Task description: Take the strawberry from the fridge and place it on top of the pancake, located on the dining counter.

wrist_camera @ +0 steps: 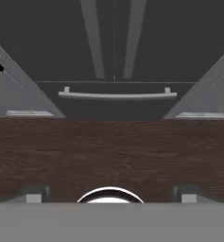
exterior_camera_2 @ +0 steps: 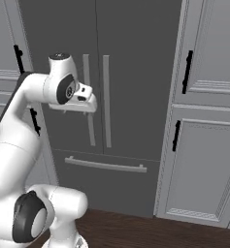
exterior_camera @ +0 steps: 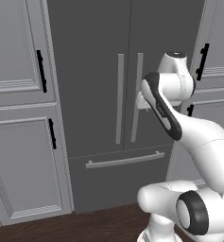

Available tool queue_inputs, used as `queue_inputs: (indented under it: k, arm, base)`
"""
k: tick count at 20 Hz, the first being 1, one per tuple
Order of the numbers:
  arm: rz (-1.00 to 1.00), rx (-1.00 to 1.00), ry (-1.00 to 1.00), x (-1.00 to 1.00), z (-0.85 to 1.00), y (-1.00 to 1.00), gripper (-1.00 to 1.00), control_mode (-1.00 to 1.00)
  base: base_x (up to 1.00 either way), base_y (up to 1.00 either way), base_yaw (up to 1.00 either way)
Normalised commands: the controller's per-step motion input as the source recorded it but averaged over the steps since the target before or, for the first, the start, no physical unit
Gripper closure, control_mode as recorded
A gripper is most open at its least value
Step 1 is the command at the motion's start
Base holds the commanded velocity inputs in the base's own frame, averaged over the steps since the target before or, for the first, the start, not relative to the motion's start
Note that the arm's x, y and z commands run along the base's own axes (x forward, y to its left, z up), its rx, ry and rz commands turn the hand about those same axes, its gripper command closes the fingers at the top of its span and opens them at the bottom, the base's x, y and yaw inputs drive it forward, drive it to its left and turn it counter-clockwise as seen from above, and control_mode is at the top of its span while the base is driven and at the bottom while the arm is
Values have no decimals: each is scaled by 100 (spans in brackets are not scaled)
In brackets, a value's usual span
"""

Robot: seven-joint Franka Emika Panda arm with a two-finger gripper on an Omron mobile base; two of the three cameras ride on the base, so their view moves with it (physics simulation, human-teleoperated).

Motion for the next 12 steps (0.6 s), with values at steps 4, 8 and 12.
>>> queue_inputs:
  k: [4,8,12]
  arm:
    - [-1,0,-21,95,-4,-24,-100,-100]
    - [0,0,-25,87,0,0,-100,-100]
    - [0,1,-34,85,0,-19,-100,-100]
  base:
    - [0,0,0]
    - [0,0,0]
    - [0,0,0]
